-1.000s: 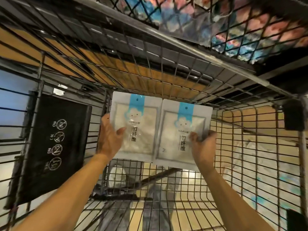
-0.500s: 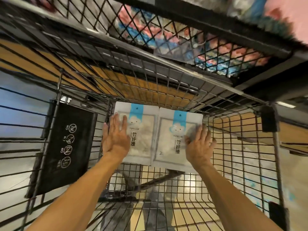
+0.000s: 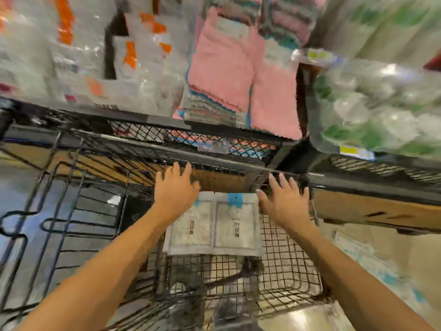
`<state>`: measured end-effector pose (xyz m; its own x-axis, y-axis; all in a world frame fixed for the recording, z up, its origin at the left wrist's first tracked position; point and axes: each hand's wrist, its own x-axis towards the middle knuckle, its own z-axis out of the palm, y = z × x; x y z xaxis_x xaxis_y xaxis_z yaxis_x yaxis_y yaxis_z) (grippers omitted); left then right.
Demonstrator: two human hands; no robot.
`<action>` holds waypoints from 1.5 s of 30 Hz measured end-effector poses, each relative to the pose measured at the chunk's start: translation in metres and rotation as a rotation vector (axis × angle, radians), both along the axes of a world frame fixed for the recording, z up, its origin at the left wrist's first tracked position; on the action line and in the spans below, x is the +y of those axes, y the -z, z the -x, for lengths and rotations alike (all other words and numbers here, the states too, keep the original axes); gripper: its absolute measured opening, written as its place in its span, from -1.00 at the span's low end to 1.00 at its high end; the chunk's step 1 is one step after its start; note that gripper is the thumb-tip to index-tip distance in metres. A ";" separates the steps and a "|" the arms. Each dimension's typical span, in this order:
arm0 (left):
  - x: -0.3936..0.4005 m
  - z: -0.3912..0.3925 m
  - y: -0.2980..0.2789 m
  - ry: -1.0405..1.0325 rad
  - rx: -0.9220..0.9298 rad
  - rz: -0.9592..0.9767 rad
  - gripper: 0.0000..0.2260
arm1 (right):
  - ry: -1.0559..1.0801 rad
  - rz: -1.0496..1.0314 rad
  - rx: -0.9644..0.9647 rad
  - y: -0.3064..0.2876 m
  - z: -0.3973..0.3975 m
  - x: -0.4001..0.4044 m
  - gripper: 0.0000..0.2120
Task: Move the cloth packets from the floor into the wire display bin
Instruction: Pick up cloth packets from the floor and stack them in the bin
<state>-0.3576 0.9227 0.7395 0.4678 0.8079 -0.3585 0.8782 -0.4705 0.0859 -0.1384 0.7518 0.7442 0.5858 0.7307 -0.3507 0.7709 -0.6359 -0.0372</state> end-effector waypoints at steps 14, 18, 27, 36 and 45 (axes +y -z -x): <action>-0.054 -0.068 -0.279 0.175 -0.183 -0.238 -0.41 | 0.124 -0.275 -0.044 -0.262 -0.035 -0.083 -0.26; -0.076 -0.095 -0.323 0.297 -0.265 -0.241 -0.41 | 0.229 -0.328 -0.103 -0.304 -0.036 -0.119 -0.24; -0.130 -0.154 -0.357 0.665 -0.365 -0.221 -0.40 | 0.669 -0.372 -0.244 -0.365 -0.001 -0.245 -0.13; -0.250 -0.190 -0.358 1.003 -0.416 -0.103 -0.33 | 1.071 -0.319 -0.413 -0.371 0.076 -0.394 -0.23; -0.387 -0.221 -0.346 1.248 -0.453 -0.039 -0.24 | 1.305 -0.296 -0.411 -0.354 0.110 -0.530 -0.18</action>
